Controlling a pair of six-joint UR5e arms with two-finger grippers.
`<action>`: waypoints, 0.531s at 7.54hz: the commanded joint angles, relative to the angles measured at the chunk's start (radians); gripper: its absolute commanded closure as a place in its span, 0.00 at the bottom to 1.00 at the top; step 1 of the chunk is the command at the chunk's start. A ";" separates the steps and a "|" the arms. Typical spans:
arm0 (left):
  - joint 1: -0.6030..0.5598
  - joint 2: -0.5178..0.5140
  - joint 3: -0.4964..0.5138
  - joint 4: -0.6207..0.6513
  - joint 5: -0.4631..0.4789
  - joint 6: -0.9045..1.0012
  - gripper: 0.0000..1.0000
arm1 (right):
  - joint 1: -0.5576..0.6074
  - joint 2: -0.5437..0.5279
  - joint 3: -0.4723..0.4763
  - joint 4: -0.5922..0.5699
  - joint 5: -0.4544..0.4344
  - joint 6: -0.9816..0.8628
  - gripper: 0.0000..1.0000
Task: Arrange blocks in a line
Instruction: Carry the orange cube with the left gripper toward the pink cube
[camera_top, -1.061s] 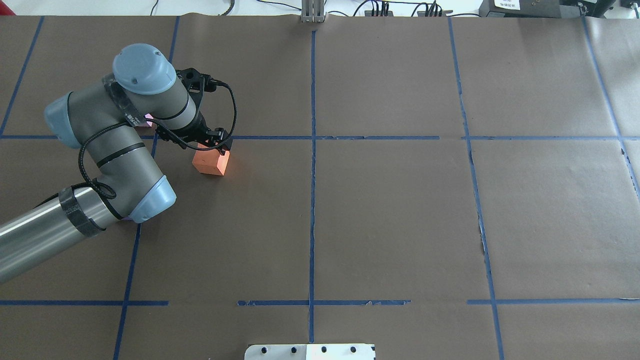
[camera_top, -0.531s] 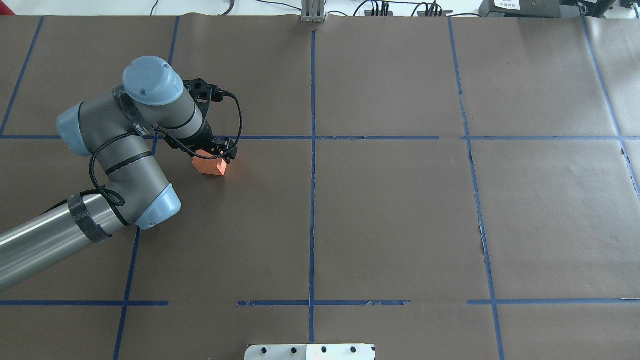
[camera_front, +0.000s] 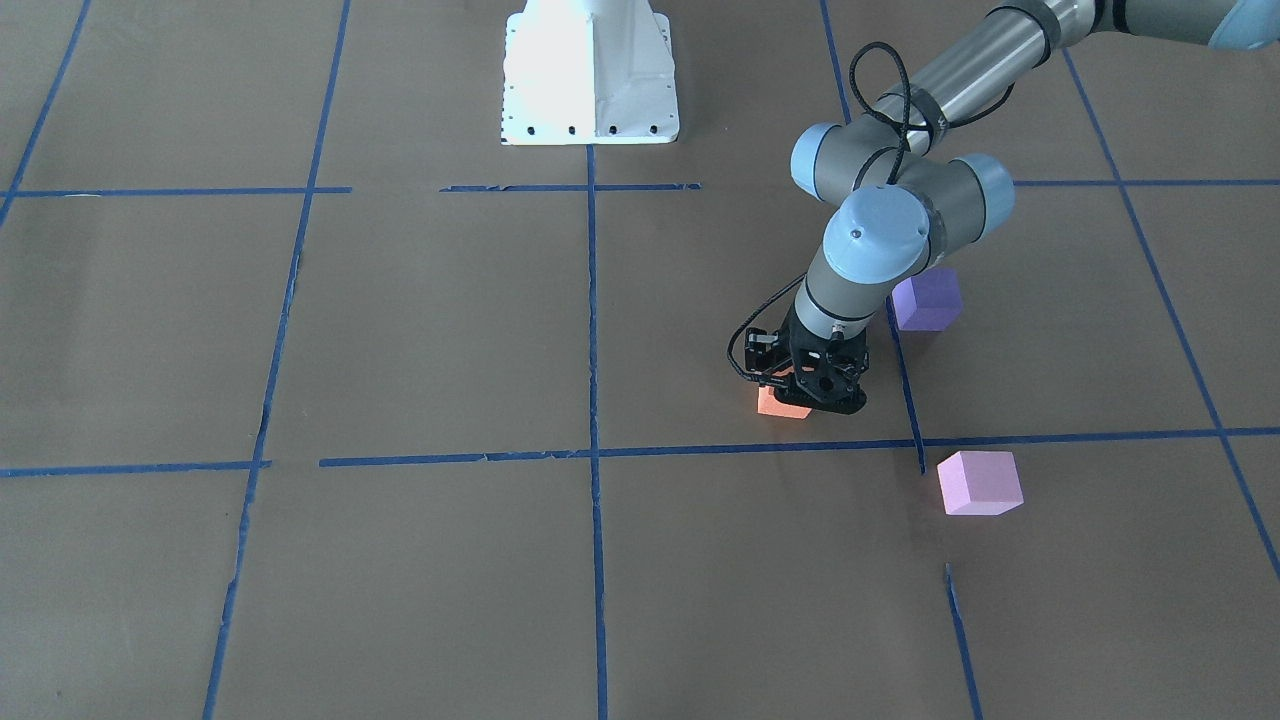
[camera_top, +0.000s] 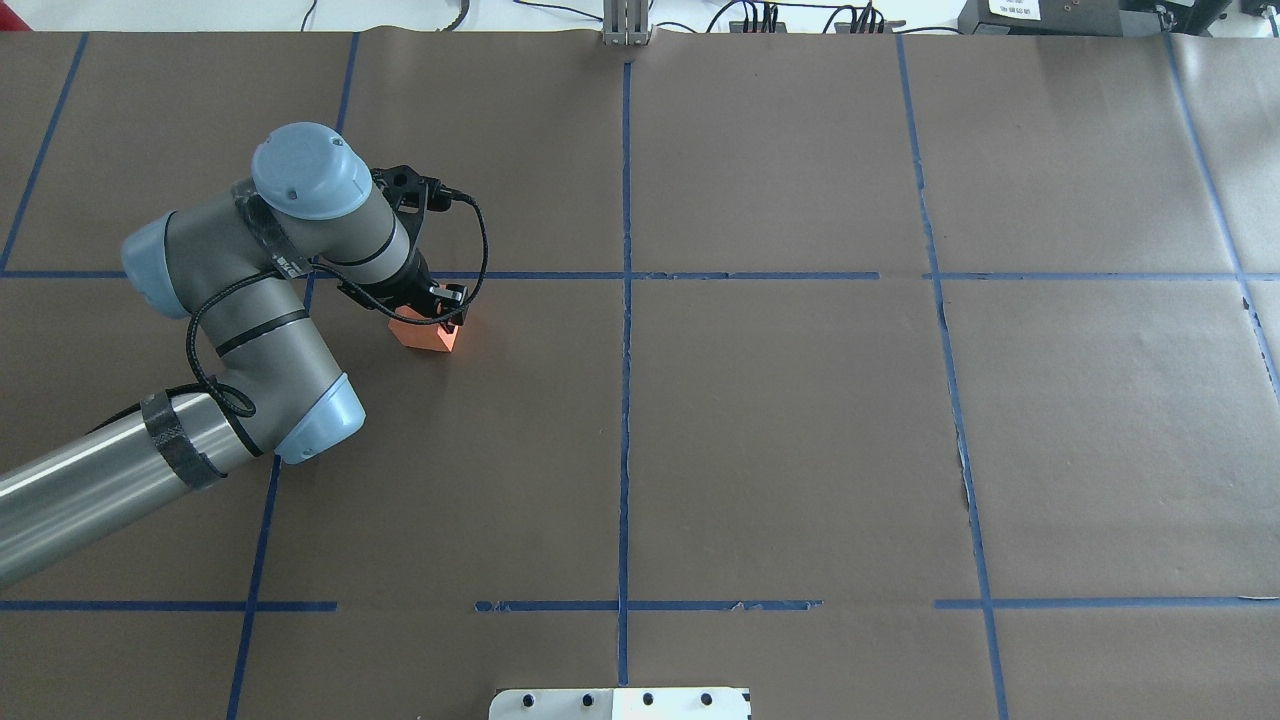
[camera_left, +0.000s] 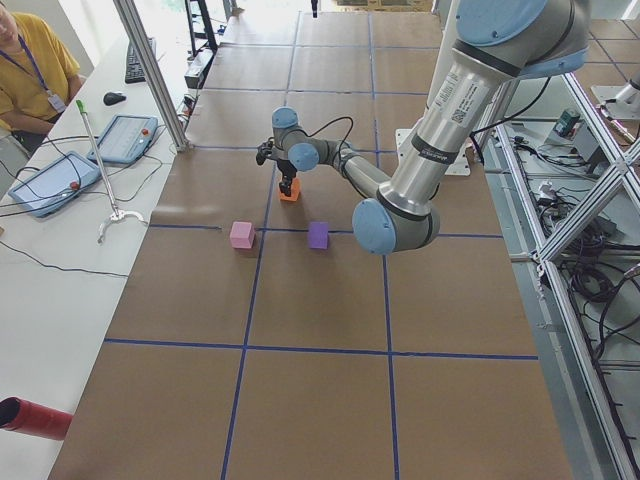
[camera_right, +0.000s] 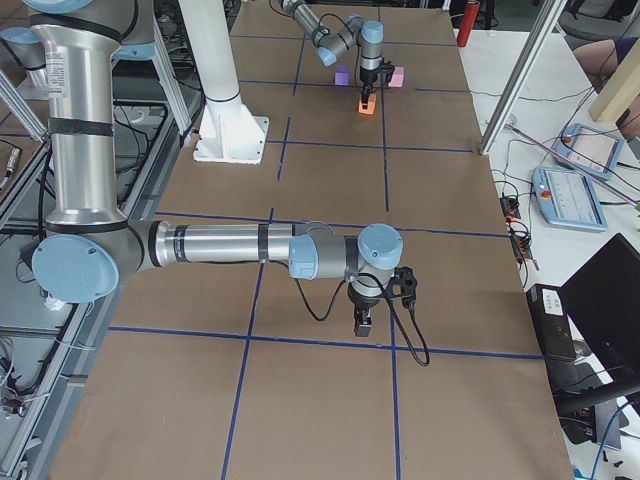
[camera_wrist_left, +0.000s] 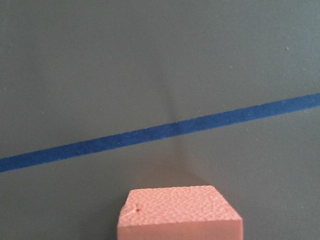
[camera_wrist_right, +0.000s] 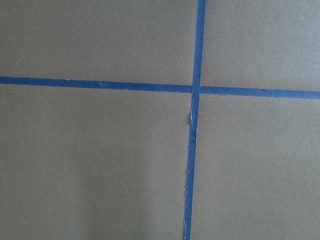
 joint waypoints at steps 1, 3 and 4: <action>-0.083 0.012 -0.149 0.093 -0.033 0.004 0.83 | 0.000 0.000 0.000 0.001 0.000 0.000 0.00; -0.138 0.117 -0.237 0.117 -0.038 0.017 0.80 | 0.000 0.000 0.000 0.001 0.000 0.000 0.00; -0.195 0.188 -0.242 0.112 -0.054 0.095 0.78 | 0.000 0.000 0.000 0.001 0.000 0.000 0.00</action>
